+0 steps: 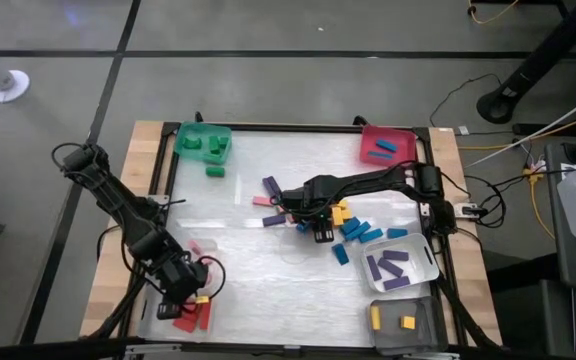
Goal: Sort blocks
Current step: Put the red block into the bottom transparent bin
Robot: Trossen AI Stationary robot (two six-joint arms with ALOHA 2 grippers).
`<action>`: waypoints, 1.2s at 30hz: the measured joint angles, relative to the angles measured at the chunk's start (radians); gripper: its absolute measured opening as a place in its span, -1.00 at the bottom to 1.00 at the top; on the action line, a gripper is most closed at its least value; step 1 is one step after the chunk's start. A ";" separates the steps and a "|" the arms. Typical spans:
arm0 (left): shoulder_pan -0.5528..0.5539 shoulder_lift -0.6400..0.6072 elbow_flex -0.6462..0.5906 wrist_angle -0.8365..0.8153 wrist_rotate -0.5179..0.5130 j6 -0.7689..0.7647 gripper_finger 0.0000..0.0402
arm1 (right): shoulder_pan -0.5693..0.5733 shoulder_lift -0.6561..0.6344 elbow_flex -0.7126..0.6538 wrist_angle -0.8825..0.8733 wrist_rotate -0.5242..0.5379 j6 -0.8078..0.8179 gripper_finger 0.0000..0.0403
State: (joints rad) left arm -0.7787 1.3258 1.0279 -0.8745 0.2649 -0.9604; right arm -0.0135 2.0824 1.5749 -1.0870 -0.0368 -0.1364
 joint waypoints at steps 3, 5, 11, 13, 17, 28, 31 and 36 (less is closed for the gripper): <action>0.007 0.000 0.000 0.000 -0.005 -0.001 -0.51 | 0.000 0.010 0.000 0.009 0.000 0.000 -0.39; 0.015 0.000 0.000 0.000 -0.024 0.004 -0.52 | 0.000 0.011 0.000 0.012 0.000 0.000 -0.56; 0.038 0.000 0.000 0.000 -0.181 0.054 -0.52 | 0.000 0.011 0.003 0.004 0.000 0.000 -0.92; 0.057 0.000 0.000 0.000 -0.252 0.064 -0.52 | 0.000 0.011 0.023 -0.042 0.000 0.004 -0.88; 0.115 0.000 0.000 0.003 -0.372 0.126 -0.52 | 0.000 0.008 0.125 -0.171 0.000 0.010 -0.77; 0.302 -0.001 0.000 0.188 -0.783 0.478 -0.52 | 0.000 0.006 0.466 -0.221 0.000 0.002 -0.87; 0.342 -0.001 0.000 0.261 -0.802 0.654 -0.52 | 0.000 0.006 0.534 -0.223 0.000 0.001 -0.81; 0.418 -0.001 0.000 0.324 -0.804 0.828 -0.51 | 0.000 0.006 0.603 -0.223 -0.019 0.001 -0.87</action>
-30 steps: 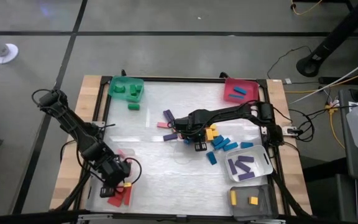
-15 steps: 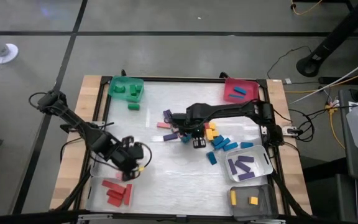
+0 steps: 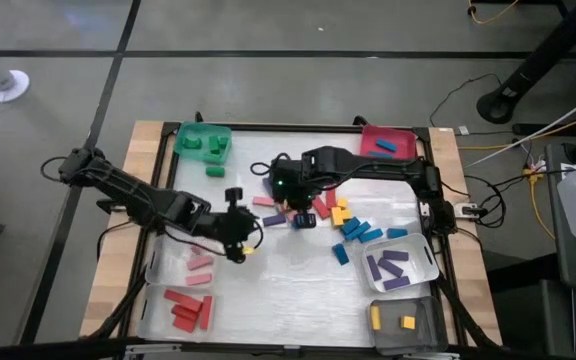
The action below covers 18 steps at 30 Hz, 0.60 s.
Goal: Sort blocks
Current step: Put the red block into the bottom transparent bin
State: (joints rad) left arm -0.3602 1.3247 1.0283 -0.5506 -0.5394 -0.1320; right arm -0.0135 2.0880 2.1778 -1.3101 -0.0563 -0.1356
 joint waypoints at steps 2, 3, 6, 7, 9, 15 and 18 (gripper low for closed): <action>0.029 0.000 0.000 0.020 -0.001 0.064 -0.46 | 0.000 0.000 0.007 0.000 -0.005 0.000 -0.90; 0.042 0.000 0.000 0.034 -0.003 0.096 -0.41 | 0.000 0.000 0.007 -0.003 -0.008 0.000 -0.90; 0.075 0.000 0.000 0.070 -0.003 0.194 -0.25 | 0.000 0.000 0.008 -0.012 -0.008 0.000 -0.88; 0.083 0.000 0.000 0.087 -0.002 0.230 -0.20 | 0.000 0.000 0.008 -0.015 -0.009 0.000 -0.87; 0.097 0.000 0.000 0.119 -0.002 0.311 -0.09 | 0.000 0.000 0.008 -0.021 -0.022 0.000 -0.85; 0.114 0.000 0.000 0.194 0.004 0.566 0.12 | 0.000 0.000 0.008 -0.020 -0.056 0.000 -0.87; 0.114 0.000 0.000 0.195 0.022 0.697 0.14 | -0.001 0.000 0.008 -0.017 -0.109 0.000 -0.87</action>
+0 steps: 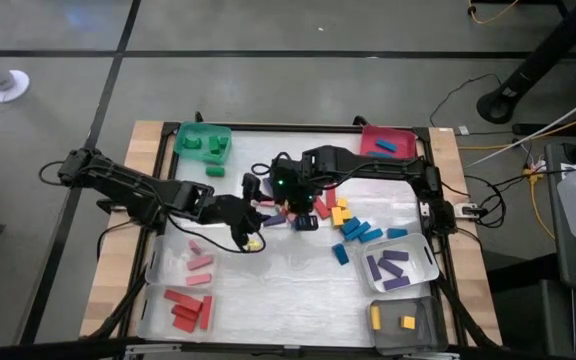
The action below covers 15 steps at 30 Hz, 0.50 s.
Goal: Sort blocks
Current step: Put the red block into the bottom transparent bin
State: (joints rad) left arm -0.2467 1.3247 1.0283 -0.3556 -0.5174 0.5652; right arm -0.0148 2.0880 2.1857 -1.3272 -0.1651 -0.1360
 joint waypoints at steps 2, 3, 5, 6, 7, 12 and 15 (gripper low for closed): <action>-0.004 0.000 0.000 0.000 0.021 0.082 0.14 | -0.007 0.000 0.000 0.011 -0.058 0.000 -0.86; -0.007 0.000 0.000 0.001 0.027 0.112 0.14 | -0.007 0.000 0.000 0.021 -0.094 0.000 -0.86; -0.009 0.000 0.000 0.001 0.042 0.145 0.13 | -0.014 0.000 0.000 0.043 -0.150 0.000 -0.86; -0.009 0.000 0.000 0.002 0.045 0.148 0.13 | -0.017 0.000 0.000 0.057 -0.166 0.000 -0.86; -0.009 0.000 0.000 0.003 0.046 0.147 0.13 | -0.019 0.000 0.000 0.069 -0.175 0.000 -0.86; -0.008 0.000 0.000 0.009 0.076 0.134 0.13 | -0.034 0.000 0.000 0.148 -0.198 0.000 -0.86; -0.008 0.000 0.000 0.021 0.088 0.132 0.13 | -0.041 0.000 0.000 0.184 -0.216 0.000 -0.86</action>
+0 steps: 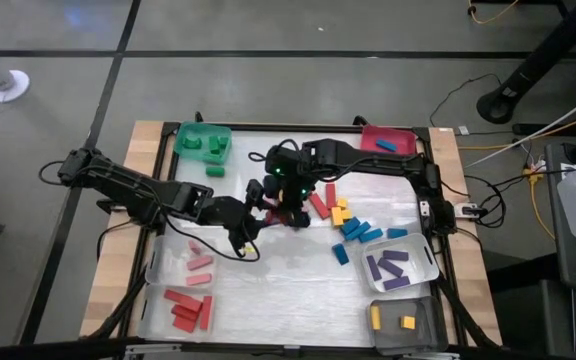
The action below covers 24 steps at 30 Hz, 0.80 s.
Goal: Sort blocks
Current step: Put the red block into the bottom transparent bin
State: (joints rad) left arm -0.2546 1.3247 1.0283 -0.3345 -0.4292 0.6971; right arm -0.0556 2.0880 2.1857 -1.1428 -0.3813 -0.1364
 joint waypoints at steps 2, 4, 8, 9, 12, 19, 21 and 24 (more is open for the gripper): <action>0.000 0.000 0.000 0.008 0.000 0.000 0.13 | -0.006 0.000 0.000 0.002 -0.005 0.000 -0.86; 0.000 0.000 0.000 0.016 0.000 0.000 0.12 | -0.006 0.000 0.000 0.001 -0.005 0.000 -0.86; 0.000 0.000 0.000 0.020 0.000 0.000 0.07 | -0.006 0.000 0.000 0.002 -0.006 0.000 -0.86; 0.000 0.000 0.000 0.021 0.000 -0.001 0.04 | -0.006 0.000 0.000 0.002 -0.006 0.000 -0.86; -0.001 0.000 0.000 0.023 0.000 -0.014 -0.12 | -0.006 0.000 0.000 0.001 -0.006 0.000 -0.86; -0.001 0.000 0.000 0.025 -0.001 -0.013 -0.40 | -0.006 0.000 0.000 -0.003 -0.006 0.000 -0.86; -0.001 0.000 0.000 0.025 -0.003 -0.014 -0.40 | -0.005 0.000 0.000 -0.003 0.011 0.000 -0.86; -0.001 0.000 0.000 0.022 -0.003 -0.016 -0.40 | -0.003 0.000 0.000 -0.003 0.047 0.000 -0.86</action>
State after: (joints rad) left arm -0.2554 1.3247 1.0283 -0.3129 -0.4323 0.6807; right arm -0.0586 2.0880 2.1857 -1.1454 -0.3346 -0.1364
